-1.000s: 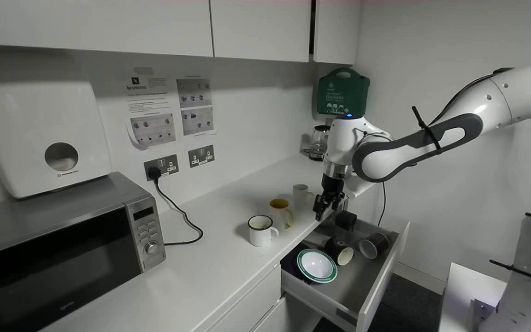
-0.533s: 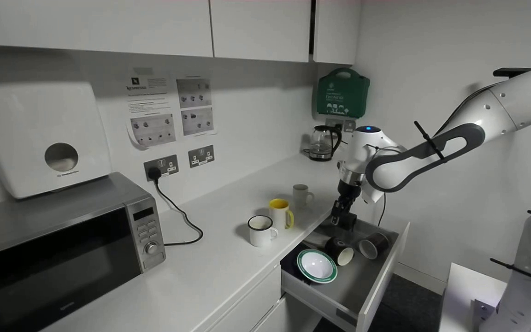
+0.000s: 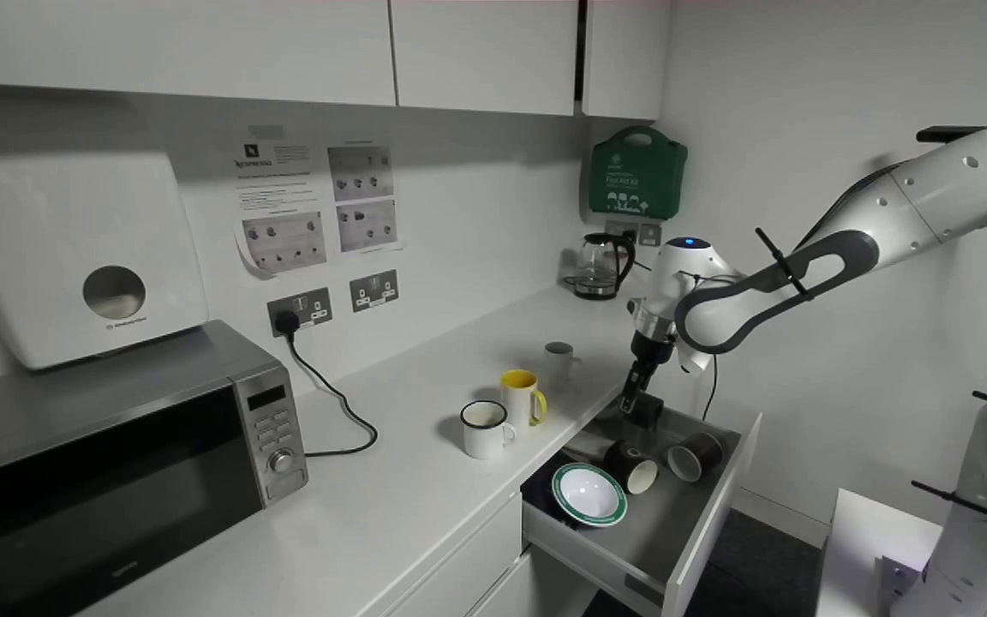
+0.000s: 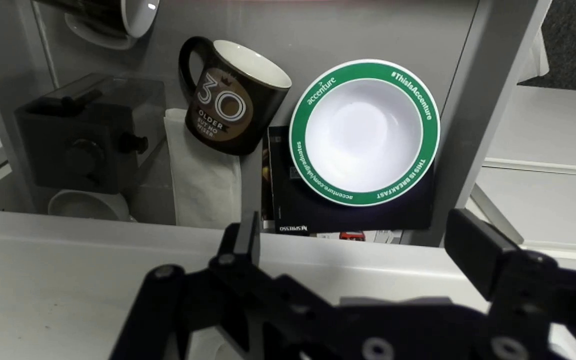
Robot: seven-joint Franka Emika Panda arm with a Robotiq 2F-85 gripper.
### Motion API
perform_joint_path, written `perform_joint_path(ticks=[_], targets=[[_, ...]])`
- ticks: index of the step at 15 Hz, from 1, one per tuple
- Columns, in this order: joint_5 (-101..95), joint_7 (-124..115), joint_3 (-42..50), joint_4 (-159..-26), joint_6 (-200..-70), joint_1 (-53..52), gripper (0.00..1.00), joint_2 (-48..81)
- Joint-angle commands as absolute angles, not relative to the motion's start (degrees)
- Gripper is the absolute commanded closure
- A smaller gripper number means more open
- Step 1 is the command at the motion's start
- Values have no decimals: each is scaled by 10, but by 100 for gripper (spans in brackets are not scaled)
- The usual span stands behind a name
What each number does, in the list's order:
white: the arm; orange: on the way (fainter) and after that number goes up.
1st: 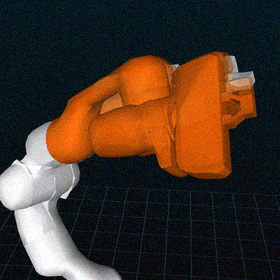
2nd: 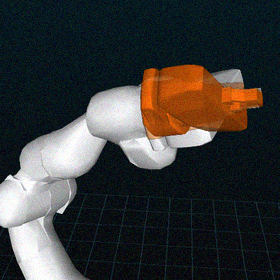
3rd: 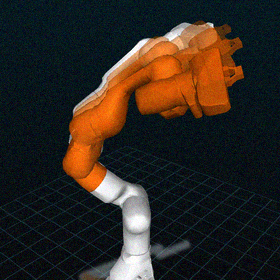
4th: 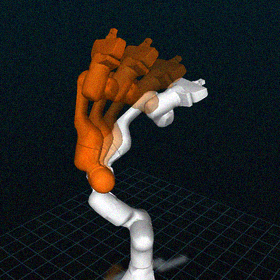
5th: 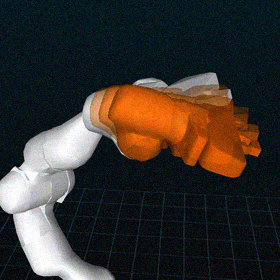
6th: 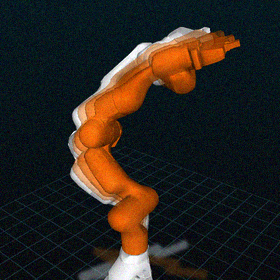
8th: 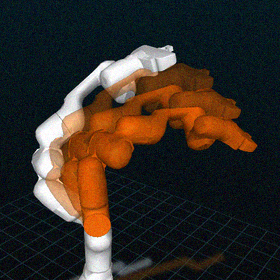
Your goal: Take the black mug out of the open drawer
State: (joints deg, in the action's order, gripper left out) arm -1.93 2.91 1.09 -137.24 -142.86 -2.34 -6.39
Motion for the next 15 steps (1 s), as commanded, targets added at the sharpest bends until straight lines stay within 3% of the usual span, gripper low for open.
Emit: perform_joint_path(ticks=[1, 15], targets=[[-6, 39, 7, -1372, -1427, -17, 0, -60], [3, 28, -14, -1363, -1437, -33, 0, -45]])
